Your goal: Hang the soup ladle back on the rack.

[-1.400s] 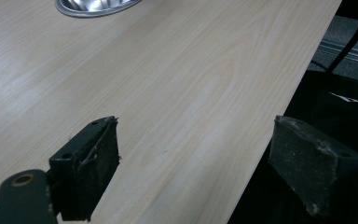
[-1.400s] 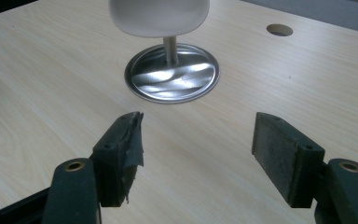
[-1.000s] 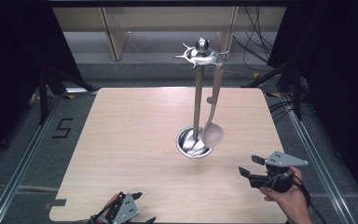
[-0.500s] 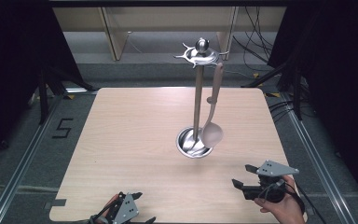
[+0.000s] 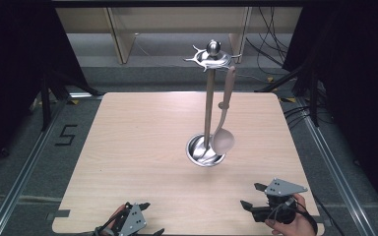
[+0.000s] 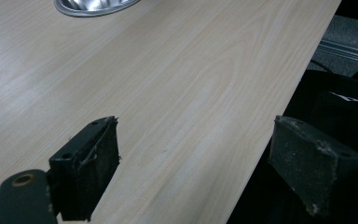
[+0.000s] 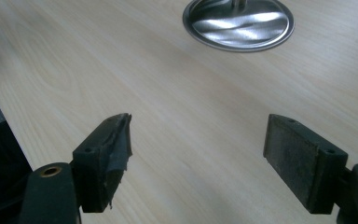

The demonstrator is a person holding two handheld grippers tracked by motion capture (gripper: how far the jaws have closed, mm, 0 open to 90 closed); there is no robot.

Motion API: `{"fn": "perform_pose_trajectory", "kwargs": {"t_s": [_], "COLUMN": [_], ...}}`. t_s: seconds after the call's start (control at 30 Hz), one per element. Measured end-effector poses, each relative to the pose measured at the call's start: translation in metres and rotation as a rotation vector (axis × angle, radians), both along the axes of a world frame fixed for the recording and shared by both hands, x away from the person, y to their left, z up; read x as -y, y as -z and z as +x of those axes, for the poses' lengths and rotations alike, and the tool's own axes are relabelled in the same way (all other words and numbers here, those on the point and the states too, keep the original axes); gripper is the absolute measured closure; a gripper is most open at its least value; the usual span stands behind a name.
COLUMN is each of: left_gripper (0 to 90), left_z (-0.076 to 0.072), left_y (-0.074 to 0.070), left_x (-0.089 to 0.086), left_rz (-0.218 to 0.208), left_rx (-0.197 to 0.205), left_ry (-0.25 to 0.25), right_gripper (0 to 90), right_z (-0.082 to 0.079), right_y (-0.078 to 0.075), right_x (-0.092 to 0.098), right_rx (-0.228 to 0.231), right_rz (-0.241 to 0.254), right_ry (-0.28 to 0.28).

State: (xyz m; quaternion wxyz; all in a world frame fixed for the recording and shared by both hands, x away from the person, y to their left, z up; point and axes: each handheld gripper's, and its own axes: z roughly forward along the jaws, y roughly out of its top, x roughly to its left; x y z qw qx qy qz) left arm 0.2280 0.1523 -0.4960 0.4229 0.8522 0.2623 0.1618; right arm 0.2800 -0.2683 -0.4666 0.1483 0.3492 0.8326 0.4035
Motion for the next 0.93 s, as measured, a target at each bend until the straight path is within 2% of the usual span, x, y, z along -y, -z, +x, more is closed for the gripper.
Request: {"fn": "perform_pose_trajectory", "kwargs": {"t_s": [0.03,0.07,0.1,0.17,0.2,0.3,0.4,0.43,0.47,0.5,0.53,0.57,0.6,0.63,0.67,0.7,0.93], "left_gripper": [15.0,15.0,15.0,15.0,15.0,15.0,15.0,15.0,15.0,15.0,15.0,15.0,15.0,15.0,15.0,15.0,15.0], "left_z": [0.0,0.001,0.001,0.001,0.001,0.001,0.001,0.0,0.0,0.001,0.0,0.001,0.0,0.0,0.001,0.001,0.001], "left_y": [0.0,0.0,0.0,-0.002,-0.001,-0.002,0.0,0.0,0.0,0.0,0.0,-0.001,0.0,0.0,0.0,0.0,-0.001], "left_x": [0.001,-0.001,0.0,-0.001,-0.001,-0.002,-0.002,0.0,0.0,-0.002,0.0,-0.001,0.0,0.0,-0.001,-0.001,-0.001], "left_rz": [-0.008,0.022,0.027,0.034,0.034,0.046,0.032,0.009,0.012,0.036,0.013,0.04,0.021,0.022,0.042,0.044,0.039], "left_rx": [0.0,0.007,0.007,-0.008,-0.003,-0.002,0.002,-0.001,0.0,0.004,0.002,0.008,-0.002,-0.002,0.004,0.002,0.004], "left_ry": [-0.002,0.003,0.001,0.01,0.009,0.016,0.013,0.003,0.004,0.013,0.004,0.013,0.013,0.015,0.015,0.013,0.01], "right_gripper": [23.9,23.7,23.7,23.5,23.3,22.7,22.4,22.4,22.4,22.3,22.4,22.4,22.5,22.5,22.5,22.5,22.5], "right_z": [-0.002,-0.002,-0.001,-0.003,-0.003,-0.005,-0.006,-0.009,-0.01,-0.008,-0.009,-0.01,-0.01,-0.01,-0.012,-0.011,-0.012], "right_y": [0.001,0.002,0.004,0.006,0.006,0.009,0.01,0.011,0.011,0.013,0.013,0.014,0.015,0.015,0.016,0.017,0.018], "right_x": [-0.001,-0.001,0.0,-0.001,0.001,0.002,0.003,0.003,0.003,0.005,0.006,0.007,0.007,0.008,0.007,0.008,0.007], "right_rx": [-0.015,-0.02,-0.003,-0.02,-0.003,-0.01,-0.005,-0.025,-0.03,-0.011,-0.01,-0.009,-0.02,-0.016,-0.041,-0.024,-0.019], "right_rz": [0.01,0.01,0.004,0.01,-0.002,-0.002,-0.004,0.009,0.007,0.001,0.0,0.001,0.006,0.0,0.011,0.0,-0.004], "right_ry": [0.014,0.009,0.009,0.02,0.014,0.025,0.03,0.047,0.043,0.016,0.031,0.03,0.026,0.027,0.041,0.026,0.028]}}
